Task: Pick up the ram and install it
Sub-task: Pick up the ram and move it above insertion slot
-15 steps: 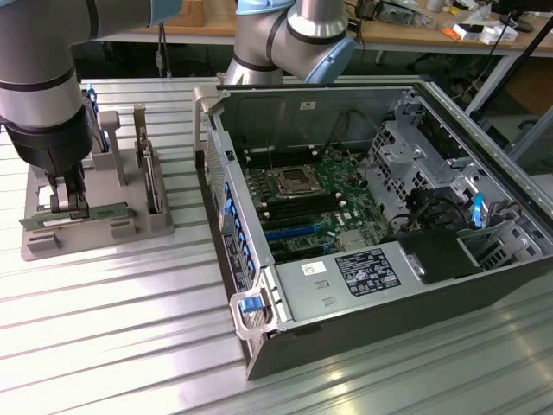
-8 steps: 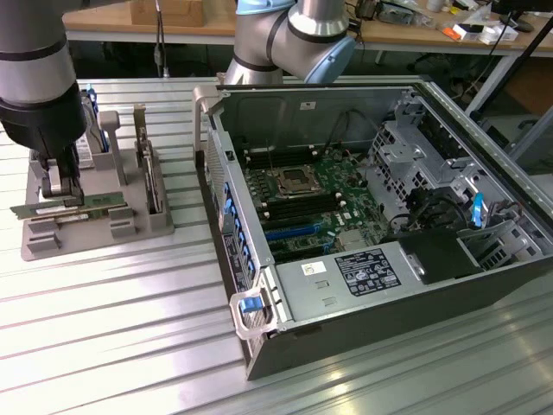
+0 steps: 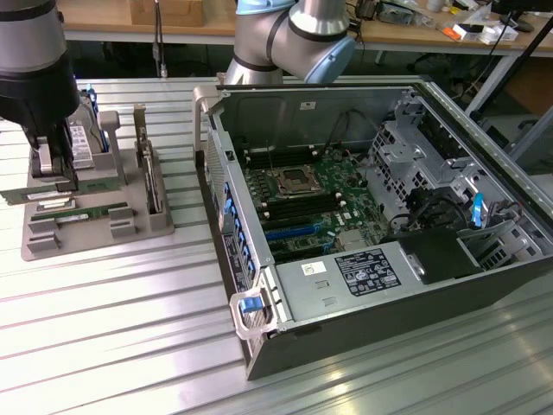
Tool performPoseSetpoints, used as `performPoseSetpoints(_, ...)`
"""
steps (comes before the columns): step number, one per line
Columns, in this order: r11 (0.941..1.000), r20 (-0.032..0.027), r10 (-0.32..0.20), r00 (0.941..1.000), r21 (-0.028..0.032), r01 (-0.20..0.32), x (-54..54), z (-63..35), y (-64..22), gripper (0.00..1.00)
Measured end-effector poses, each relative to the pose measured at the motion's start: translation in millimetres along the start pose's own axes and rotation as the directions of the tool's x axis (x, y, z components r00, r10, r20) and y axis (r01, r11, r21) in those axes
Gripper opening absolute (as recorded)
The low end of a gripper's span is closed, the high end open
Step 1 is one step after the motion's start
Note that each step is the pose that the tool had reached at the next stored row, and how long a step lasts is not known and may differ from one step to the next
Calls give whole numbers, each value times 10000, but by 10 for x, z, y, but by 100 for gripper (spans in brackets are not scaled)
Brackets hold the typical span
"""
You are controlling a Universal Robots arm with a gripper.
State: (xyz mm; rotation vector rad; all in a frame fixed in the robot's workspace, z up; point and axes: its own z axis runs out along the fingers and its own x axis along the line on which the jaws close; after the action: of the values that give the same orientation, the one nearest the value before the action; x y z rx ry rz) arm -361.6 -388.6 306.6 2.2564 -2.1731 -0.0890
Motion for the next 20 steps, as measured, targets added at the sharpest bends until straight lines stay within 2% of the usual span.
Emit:
performPoseSetpoints(5,10000,0,0,10000,0,0,-7,-211,10,12)
performPoseSetpoints(10,10000,0,0,10000,-1,0,-12,-350,16,12)
performPoseSetpoints(20,10000,0,0,10000,-1,0,-25,-706,32,12)
